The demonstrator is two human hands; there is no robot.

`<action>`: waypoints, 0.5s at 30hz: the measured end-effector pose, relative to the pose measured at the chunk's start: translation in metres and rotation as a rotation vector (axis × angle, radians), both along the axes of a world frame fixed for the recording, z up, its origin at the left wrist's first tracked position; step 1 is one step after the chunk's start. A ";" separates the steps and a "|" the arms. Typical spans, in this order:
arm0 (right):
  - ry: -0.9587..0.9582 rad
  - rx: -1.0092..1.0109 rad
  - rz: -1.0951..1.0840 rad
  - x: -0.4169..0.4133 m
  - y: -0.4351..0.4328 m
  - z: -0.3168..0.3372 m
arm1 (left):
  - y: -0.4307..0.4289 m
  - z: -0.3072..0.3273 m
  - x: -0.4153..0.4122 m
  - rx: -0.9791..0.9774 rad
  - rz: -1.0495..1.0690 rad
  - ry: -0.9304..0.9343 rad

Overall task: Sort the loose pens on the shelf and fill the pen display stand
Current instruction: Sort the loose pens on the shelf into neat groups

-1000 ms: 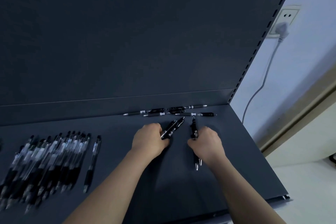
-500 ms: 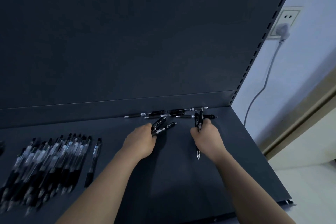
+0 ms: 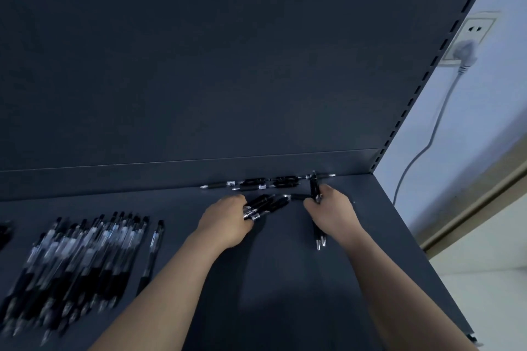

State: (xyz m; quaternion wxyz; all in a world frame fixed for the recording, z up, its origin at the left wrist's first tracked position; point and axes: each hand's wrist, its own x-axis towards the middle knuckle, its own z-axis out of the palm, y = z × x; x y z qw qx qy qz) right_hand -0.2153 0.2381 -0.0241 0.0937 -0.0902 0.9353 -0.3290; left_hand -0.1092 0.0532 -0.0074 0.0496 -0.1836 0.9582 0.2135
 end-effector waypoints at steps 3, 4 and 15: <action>0.020 -0.019 0.010 0.003 0.004 -0.002 | -0.004 0.001 0.005 0.002 -0.044 -0.035; 0.028 -0.018 0.008 0.004 0.005 -0.002 | -0.006 0.000 0.007 0.012 -0.051 -0.049; 0.039 0.054 0.089 0.023 0.011 -0.002 | -0.029 0.008 0.029 0.189 -0.035 -0.165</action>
